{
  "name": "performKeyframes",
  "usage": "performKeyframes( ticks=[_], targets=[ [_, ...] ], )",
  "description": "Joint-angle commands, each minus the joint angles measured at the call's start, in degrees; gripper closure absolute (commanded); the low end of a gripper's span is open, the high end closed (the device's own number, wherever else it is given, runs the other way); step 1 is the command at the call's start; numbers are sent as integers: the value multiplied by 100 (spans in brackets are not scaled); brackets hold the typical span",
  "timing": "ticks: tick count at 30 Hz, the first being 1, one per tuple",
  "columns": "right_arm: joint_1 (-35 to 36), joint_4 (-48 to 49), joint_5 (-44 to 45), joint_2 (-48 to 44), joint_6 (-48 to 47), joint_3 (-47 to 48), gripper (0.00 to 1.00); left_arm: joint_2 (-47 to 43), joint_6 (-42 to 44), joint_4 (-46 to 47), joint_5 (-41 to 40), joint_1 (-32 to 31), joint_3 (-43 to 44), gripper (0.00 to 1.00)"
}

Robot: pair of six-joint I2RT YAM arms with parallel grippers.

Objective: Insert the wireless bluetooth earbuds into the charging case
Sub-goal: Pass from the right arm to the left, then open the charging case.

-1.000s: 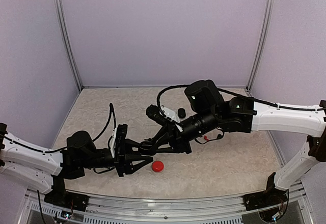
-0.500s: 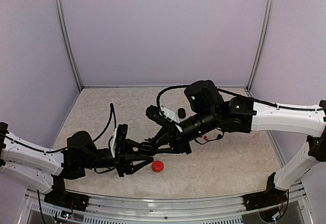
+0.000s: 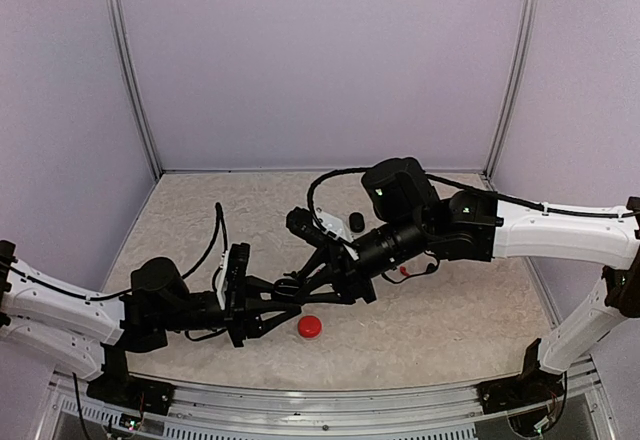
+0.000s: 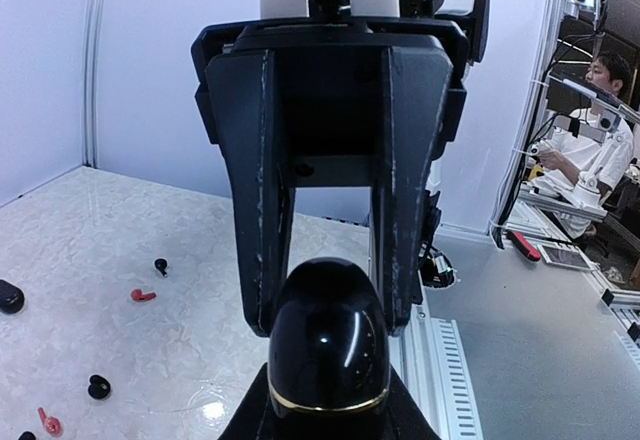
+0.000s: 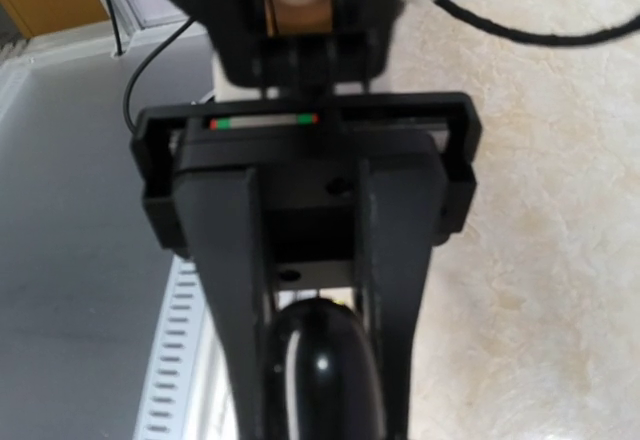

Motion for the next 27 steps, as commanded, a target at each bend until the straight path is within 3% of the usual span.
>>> performKeyframes(
  ticks=[1,5,27],
  targets=[
    [58,169,6,12,9,75,63,-138,103,194,5,-26,85,92],
    [53,263,117,18,53,95,58,-148,79,182,71,-26,87,93],
    [-484,679,69,-305,633,-45,58,-276,488,-45,-20,-170,25,96]
  ],
)
